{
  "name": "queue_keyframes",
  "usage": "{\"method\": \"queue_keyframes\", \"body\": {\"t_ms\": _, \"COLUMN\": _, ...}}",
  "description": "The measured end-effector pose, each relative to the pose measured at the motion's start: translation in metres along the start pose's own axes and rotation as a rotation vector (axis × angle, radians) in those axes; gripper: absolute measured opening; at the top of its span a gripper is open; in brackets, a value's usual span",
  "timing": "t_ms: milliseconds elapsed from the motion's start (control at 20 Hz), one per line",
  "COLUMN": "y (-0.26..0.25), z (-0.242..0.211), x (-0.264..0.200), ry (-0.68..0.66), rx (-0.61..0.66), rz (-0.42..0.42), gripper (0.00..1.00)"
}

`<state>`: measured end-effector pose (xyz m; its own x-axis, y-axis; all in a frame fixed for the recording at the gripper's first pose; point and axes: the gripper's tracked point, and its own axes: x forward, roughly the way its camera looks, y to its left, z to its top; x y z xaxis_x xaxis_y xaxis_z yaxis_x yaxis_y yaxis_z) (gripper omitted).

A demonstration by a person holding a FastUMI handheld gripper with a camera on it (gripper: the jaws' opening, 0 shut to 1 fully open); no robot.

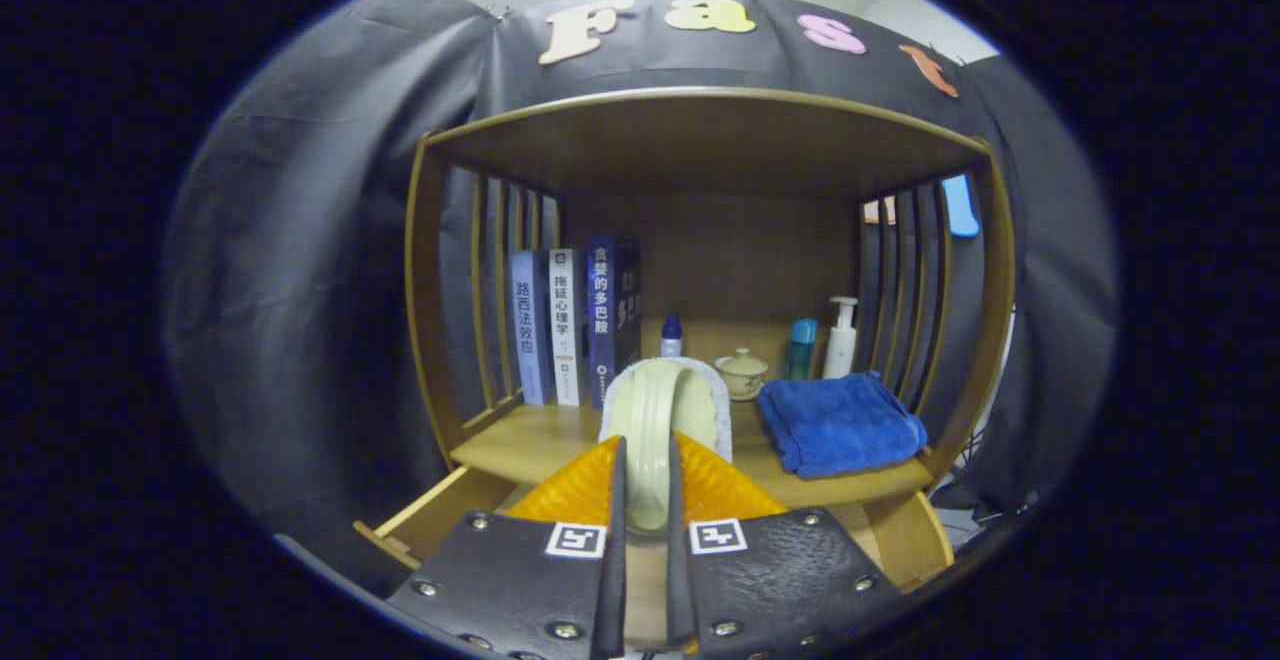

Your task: Pull open the drawer, take out the items inside it, and place them on the countertop above the cabinet.

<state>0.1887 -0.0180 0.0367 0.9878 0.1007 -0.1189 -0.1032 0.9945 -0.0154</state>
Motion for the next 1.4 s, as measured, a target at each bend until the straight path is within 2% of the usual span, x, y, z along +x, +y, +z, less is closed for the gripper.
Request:
{"method": "queue_keyframes", "body": {"t_ms": 250, "y": -0.01, "z": -0.015, "x": 0.04, "ry": 0.06, "rx": -0.029, "rz": -0.047, "gripper": 0.16}}
{"method": "queue_keyframes", "body": {"t_ms": 650, "y": -0.028, "z": -0.065, "x": 0.094, "ry": 0.218, "rx": 0.152, "rz": -0.089, "gripper": 0.16}}
{"method": "queue_keyframes", "body": {"t_ms": 1000, "y": -0.042, "z": -0.068, "x": 0.142, "ry": 0.202, "rx": 0.212, "rz": -0.114, "gripper": 0.16}}
{"method": "queue_keyframes", "body": {"t_ms": 1200, "y": -0.049, "z": -0.066, "x": 0.16, "ry": 0.139, "rx": 0.156, "rz": -0.131, "gripper": 0.17}}
{"method": "queue_keyframes", "body": {"t_ms": 1400, "y": -0.051, "z": -0.066, "x": 0.166, "ry": 0.137, "rx": 0.186, "rz": -0.158, "gripper": 0.17}}
